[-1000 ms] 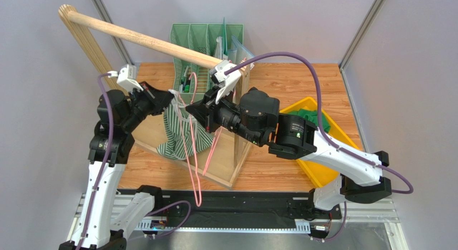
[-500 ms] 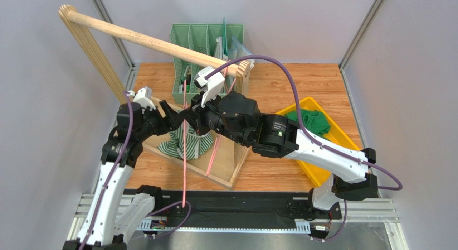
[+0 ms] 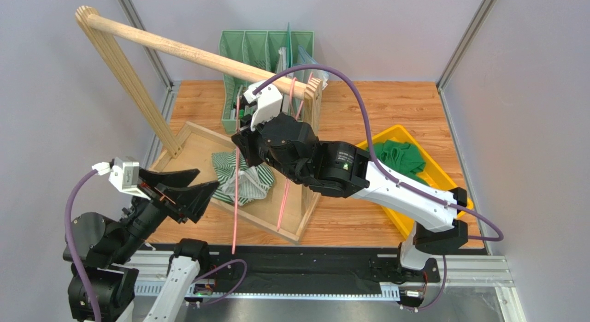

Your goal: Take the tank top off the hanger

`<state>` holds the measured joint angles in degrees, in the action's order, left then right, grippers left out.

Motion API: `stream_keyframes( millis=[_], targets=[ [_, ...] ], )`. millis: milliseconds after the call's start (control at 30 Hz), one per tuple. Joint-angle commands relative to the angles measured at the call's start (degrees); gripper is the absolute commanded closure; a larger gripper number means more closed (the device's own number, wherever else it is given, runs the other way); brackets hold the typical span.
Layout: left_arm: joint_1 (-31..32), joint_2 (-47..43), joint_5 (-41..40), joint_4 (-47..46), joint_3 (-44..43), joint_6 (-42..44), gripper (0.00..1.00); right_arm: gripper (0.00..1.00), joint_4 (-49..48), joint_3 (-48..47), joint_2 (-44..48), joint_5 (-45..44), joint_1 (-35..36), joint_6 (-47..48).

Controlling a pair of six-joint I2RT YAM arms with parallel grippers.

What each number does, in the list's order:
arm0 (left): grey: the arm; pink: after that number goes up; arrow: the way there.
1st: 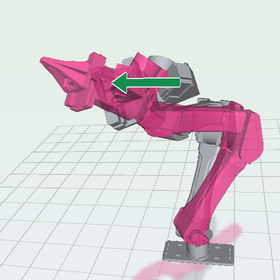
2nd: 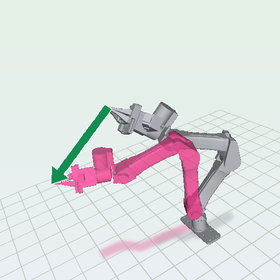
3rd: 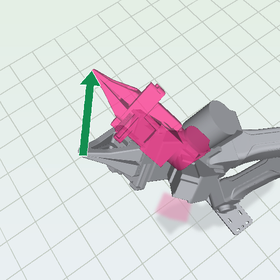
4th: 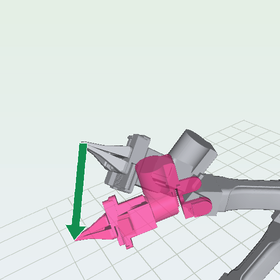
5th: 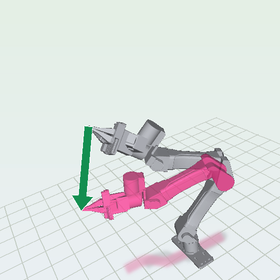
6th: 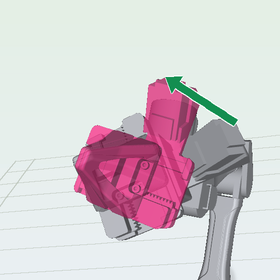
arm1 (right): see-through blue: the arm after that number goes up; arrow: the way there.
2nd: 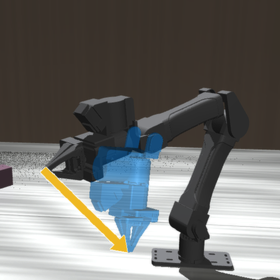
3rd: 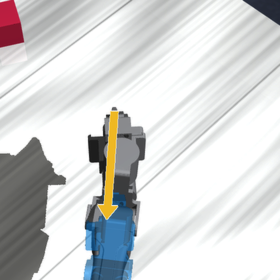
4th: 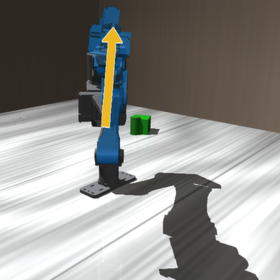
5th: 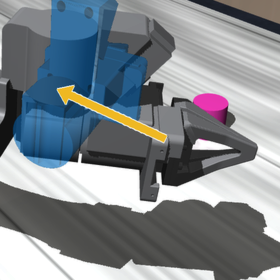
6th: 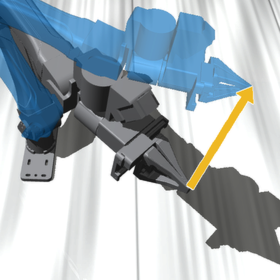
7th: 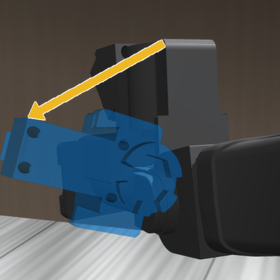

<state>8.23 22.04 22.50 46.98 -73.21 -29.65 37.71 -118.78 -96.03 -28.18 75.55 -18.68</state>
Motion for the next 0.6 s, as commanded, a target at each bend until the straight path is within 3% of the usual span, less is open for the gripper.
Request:
stream_keyframes(
  millis=[0,33,233,367,567],
  targets=[
    [0.0,3.3,21.3,-7.7,-0.3,-2.3,0.19,1.00,2.5,-7.0,-1.9,-4.9,-0.1,-0.7],
    [0.0,3.4,25.8,-9.0,-0.3,-3.0,0.19,1.00,3.1,-7.6,-2.3,-5.6,-0.2,-0.6],
    [0.0,4.1,31.1,-11.1,-1.1,-3.8,0.19,1.00,4.2,-9.9,-4.0,-10.0,-0.3,0.5],
    [0.1,6.0,29.0,-10.1,-0.9,-4.1,0.19,1.00,4.3,-10.8,-5.2,-10.3,-0.4,0.7],
    [0.0,8.5,26.4,-9.5,1.5,-4.8,0.27,1.00,4.5,-11.5,-5.9,-8.3,-0.4,0.7]
  ],
)
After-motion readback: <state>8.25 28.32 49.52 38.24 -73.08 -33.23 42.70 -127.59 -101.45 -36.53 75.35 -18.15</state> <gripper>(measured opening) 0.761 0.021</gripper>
